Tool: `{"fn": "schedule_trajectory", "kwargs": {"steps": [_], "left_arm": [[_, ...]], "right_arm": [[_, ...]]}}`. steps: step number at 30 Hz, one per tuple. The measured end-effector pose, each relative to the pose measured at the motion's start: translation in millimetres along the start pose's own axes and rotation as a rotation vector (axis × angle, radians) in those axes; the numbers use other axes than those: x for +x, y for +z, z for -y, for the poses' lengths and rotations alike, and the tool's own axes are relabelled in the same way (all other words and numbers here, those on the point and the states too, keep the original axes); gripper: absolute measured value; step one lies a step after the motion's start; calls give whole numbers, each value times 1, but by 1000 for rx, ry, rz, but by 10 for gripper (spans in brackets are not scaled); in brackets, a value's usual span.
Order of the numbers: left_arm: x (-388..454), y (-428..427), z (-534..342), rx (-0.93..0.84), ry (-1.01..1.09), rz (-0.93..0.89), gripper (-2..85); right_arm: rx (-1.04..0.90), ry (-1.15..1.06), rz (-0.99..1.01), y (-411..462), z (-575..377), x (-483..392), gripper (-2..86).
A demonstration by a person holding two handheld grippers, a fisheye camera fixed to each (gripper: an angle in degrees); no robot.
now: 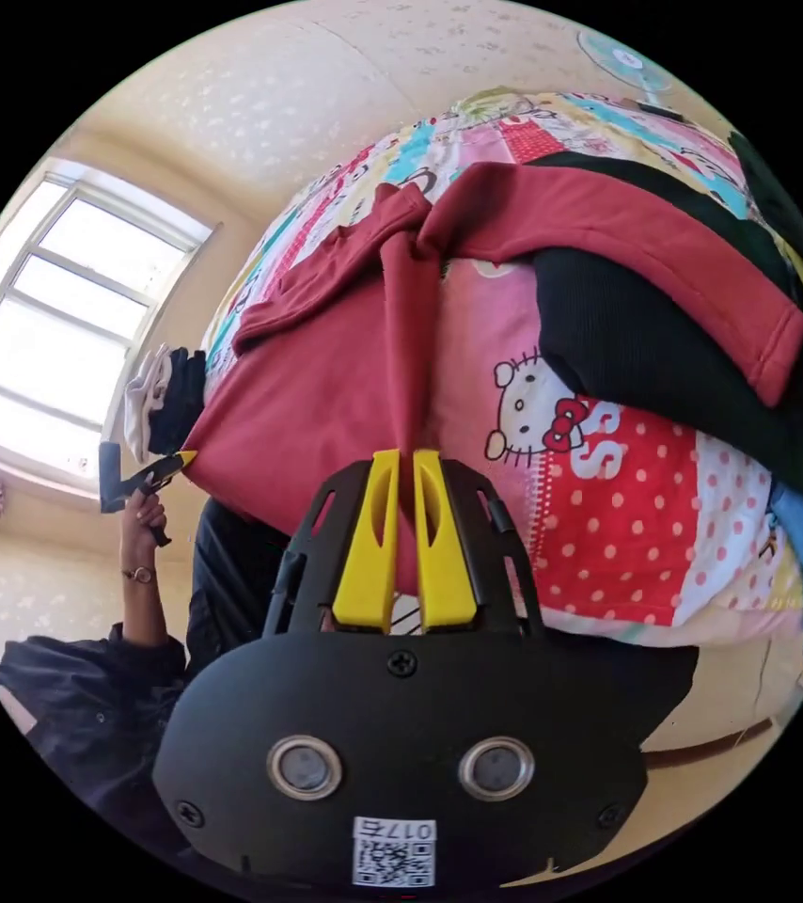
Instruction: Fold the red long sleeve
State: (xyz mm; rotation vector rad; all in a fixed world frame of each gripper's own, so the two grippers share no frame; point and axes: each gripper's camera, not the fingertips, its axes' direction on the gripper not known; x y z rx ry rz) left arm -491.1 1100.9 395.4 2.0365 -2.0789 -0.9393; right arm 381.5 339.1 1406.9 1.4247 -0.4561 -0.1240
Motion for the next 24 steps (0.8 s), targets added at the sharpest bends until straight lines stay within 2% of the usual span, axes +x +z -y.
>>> {"fn": "schedule_trajectory", "kwargs": {"steps": [3, 5, 7, 10, 12, 15, 20, 24], "left_arm": [[-18, -14, -46, 1, -36, 155, 24], [-50, -1, -69, -29, -128, 74, 41], [-75, 3, -85, -18, -192, -5, 68], [-75, -23, -95, 79, -205, -8, 95], [-40, -35, -79, 119, -106, 46, 100], [11, -17, -38, 105, 68, 27, 100], [56, 45, 20, 44, 204, -1, 99], [59, 89, 34, 12, 258, 54, 97]], "right_arm": [[-91, -74, 29, 4, -21, -11, 41], [-185, -33, 54, 25, -27, 4, 43], [-158, 51, 58, 18, -27, 27, 46], [132, 155, 194, -54, -14, 66, 67], [306, 303, 219, -101, 6, 105, 85], [475, 516, 216, -130, 24, 158, 106], [653, 814, 274, -120, 9, 226, 111], [871, 861, 444, -105, -7, 249, 90]]}}
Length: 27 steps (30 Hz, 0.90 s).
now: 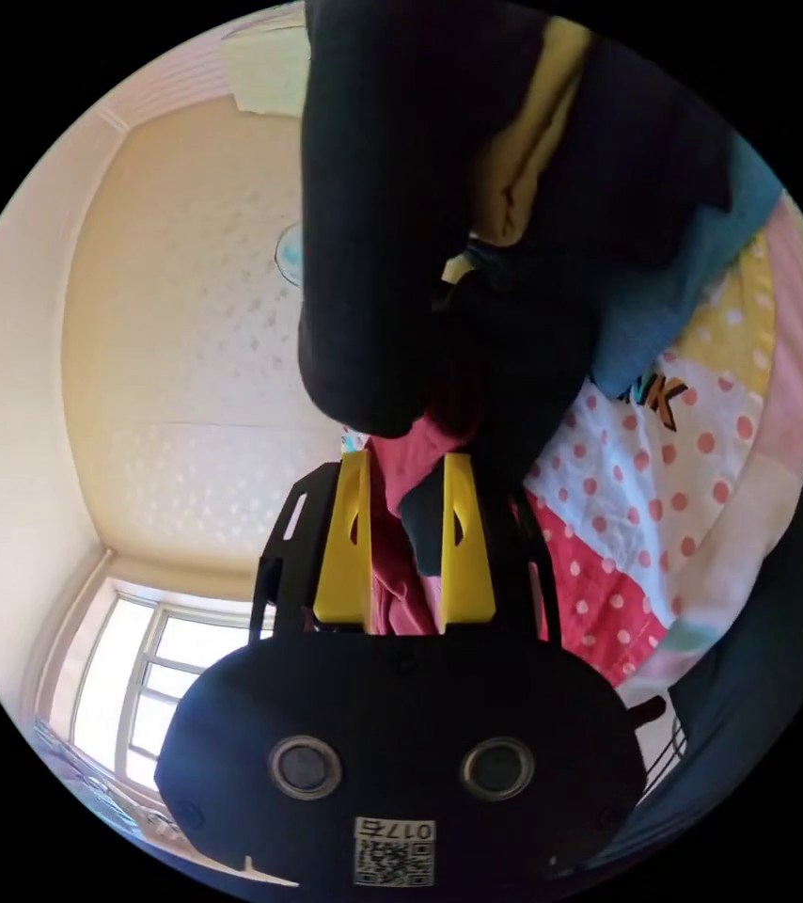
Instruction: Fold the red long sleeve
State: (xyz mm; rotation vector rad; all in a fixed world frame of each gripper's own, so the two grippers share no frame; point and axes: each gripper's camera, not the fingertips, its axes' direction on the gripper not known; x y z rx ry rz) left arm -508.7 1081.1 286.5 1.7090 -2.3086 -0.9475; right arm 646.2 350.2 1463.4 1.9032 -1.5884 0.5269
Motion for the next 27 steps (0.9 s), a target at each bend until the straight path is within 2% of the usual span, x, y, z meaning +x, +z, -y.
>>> {"fn": "schedule_trajectory", "kwargs": {"steps": [4, 7, 8, 9, 12, 16, 18, 20, 22, 25, 27], "left_arm": [[-12, 18, -22, 24, 45, 46, 61], [-24, 8, -44, 104, 105, 27, 10], [-32, 6, -44, 97, 104, -13, 3], [-41, 3, -43, 89, 85, -57, -3], [-56, -3, -45, 98, 43, -127, -8], [-65, -9, -47, 99, 24, -169, -9], [-70, -13, -45, 91, 20, -194, -9], [-73, -16, -44, 90, 14, -213, -8], [-76, -19, -44, 93, 12, -226, -8], [-81, -23, -44, 102, 9, -245, -6], [-84, -27, -42, 103, 2, -261, -2]], "right_arm": [[-80, -10, -105, 28, 1, -22, 40], [-86, -291, -137, 20, -35, -111, 29], [-76, -454, -192, 15, -53, -160, 28], [-38, -618, -234, 5, -70, -207, 27], [118, -840, -257, -39, -85, -282, 27], [217, -838, -418, -76, -52, -285, 29], [145, -667, -465, -74, -23, -241, 29], [109, -555, -433, -66, -27, -220, 30], [141, -589, -338, -53, -62, -229, 30], [110, -778, -194, 9, -153, -293, 32], [-8, -957, -81, 86, -242, -352, 33]]}}
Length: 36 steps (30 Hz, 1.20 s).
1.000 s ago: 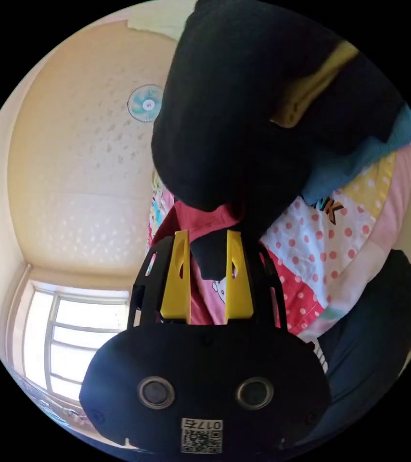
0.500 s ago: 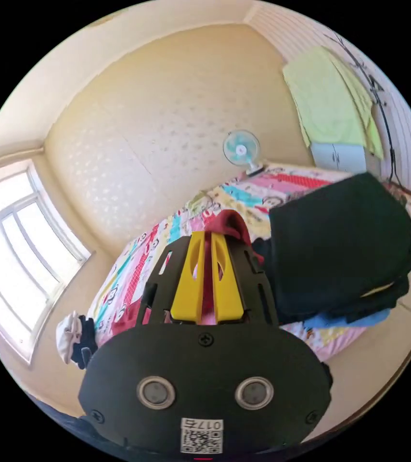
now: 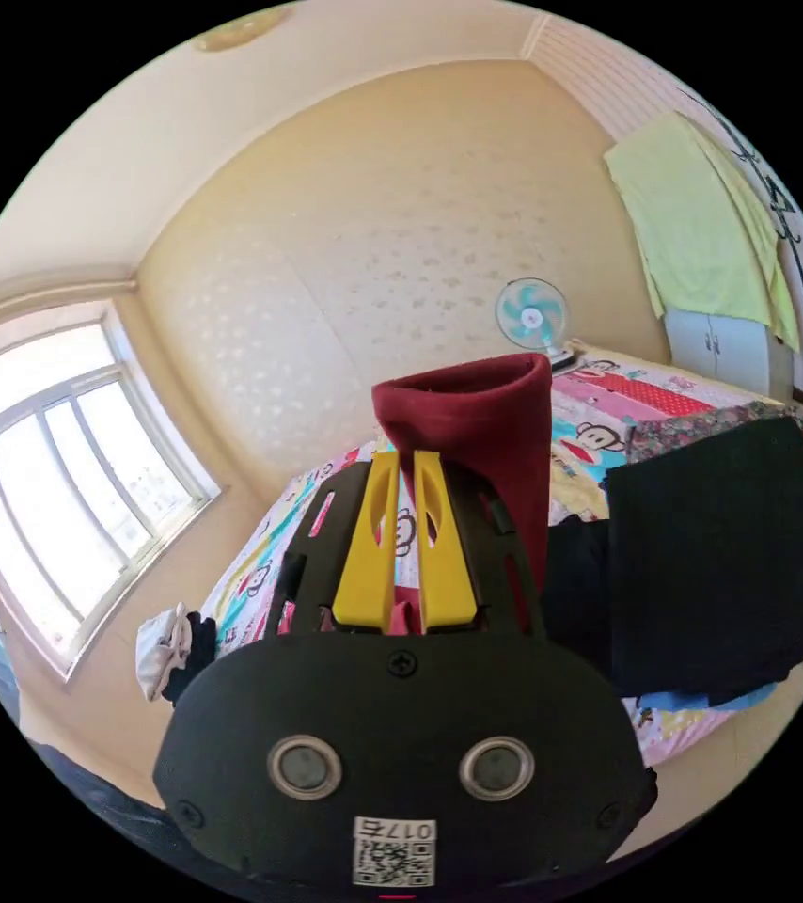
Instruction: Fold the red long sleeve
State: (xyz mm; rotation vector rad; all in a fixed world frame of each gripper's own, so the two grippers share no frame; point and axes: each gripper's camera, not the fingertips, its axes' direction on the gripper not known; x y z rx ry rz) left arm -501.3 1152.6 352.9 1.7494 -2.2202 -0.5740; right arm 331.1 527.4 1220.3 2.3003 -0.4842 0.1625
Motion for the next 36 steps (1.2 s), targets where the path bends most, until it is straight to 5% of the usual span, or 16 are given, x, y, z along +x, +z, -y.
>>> {"fn": "schedule_trajectory", "kwargs": {"steps": [4, 9, 14, 19, 22, 24, 26, 33, 36], "left_arm": [[0, -6, 5, -3, -3, -15, 25], [7, -21, 10, 5, 27, -18, 64], [0, -39, 16, 40, 8, -21, 73], [-11, -48, 30, 74, -27, -38, 80], [-15, -42, 39, 56, -44, -41, 78], [-14, -40, 43, 53, -40, -29, 74], [-13, -41, 47, 53, -40, -18, 71], [5, -121, 32, 170, -188, 205, 154], [-3, -115, 14, 25, -276, 229, 177]], "right_arm": [[-134, -231, 260, 125, -47, -163, 36], [-650, -388, 665, 322, -237, -317, 56], [-711, -312, 493, 361, -327, -285, 71], [-723, -282, 27, 372, -359, -195, 56], [-1055, -552, -371, 429, -442, -129, 21], [-942, -716, -516, 420, -464, -110, 16], [-999, -635, -607, 429, -463, -100, 18], [-809, -374, -412, 312, -454, -108, 106], [-864, -175, -255, 251, -481, -66, 121]]}}
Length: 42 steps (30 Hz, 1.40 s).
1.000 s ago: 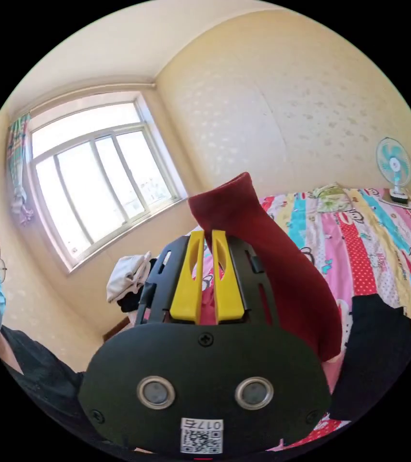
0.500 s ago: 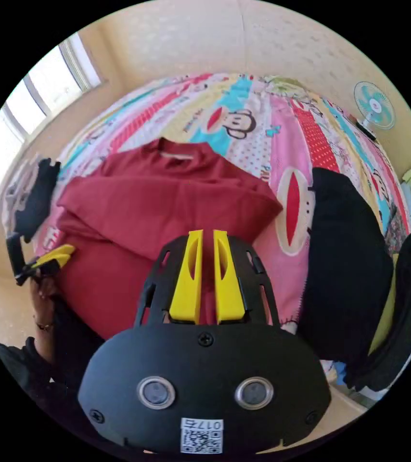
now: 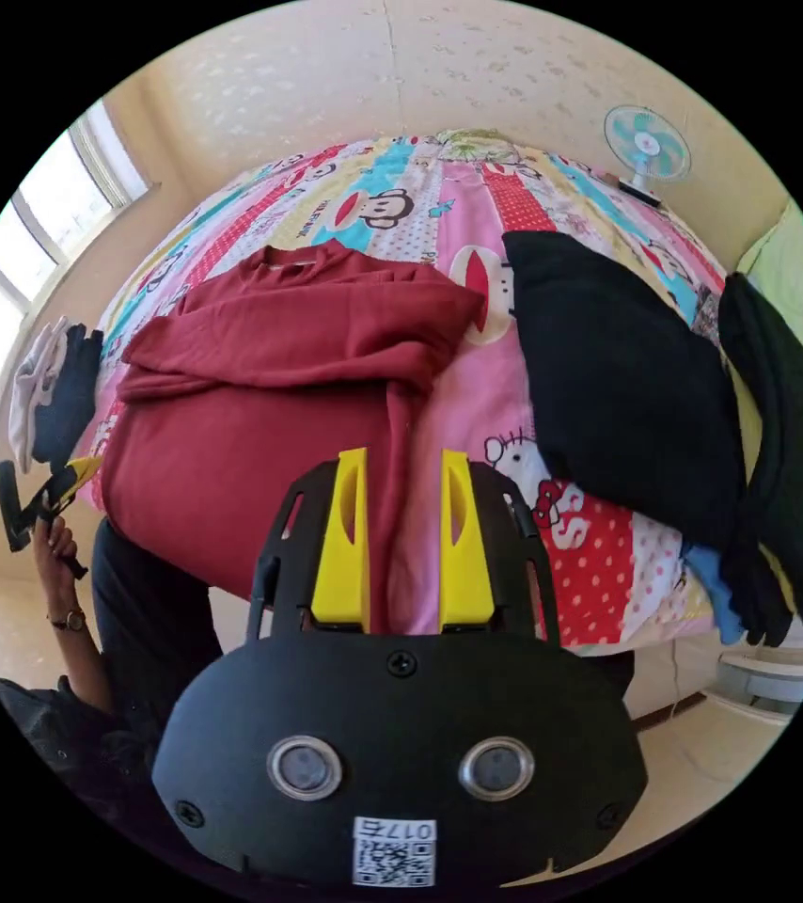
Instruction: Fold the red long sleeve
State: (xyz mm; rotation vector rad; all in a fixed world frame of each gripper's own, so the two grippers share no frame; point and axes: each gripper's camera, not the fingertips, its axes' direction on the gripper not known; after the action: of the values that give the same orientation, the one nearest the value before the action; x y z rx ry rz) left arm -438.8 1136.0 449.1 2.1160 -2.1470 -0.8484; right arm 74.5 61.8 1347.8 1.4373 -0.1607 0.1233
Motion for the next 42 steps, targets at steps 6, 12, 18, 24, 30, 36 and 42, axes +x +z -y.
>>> {"fn": "schedule_trajectory", "kwargs": {"steps": [6, 12, 18, 24, 30, 36, 42], "left_arm": [[33, 28, -32, 19, 55, 75, 125], [92, -1, 7, -98, 136, 160, 38], [137, -44, 129, -14, 272, 188, 42], [69, -44, 183, -24, 106, -106, 101], [43, -40, 62, -88, 47, -31, 163], [35, -29, -6, -28, 8, -55, 66], [68, -134, -32, 97, 174, -573, 42]], "right_arm": [[-18, -29, 240, 3, -97, 42, 53], [-20, -48, 374, -71, -75, 64, 33], [160, -84, 330, -168, 10, 83, 41], [154, -5, 431, -175, 69, 146, 85], [63, 38, 407, -147, -22, 202, 118], [-18, 124, 614, -125, -86, 230, 46], [128, -73, 913, -275, -110, 241, 27]]}}
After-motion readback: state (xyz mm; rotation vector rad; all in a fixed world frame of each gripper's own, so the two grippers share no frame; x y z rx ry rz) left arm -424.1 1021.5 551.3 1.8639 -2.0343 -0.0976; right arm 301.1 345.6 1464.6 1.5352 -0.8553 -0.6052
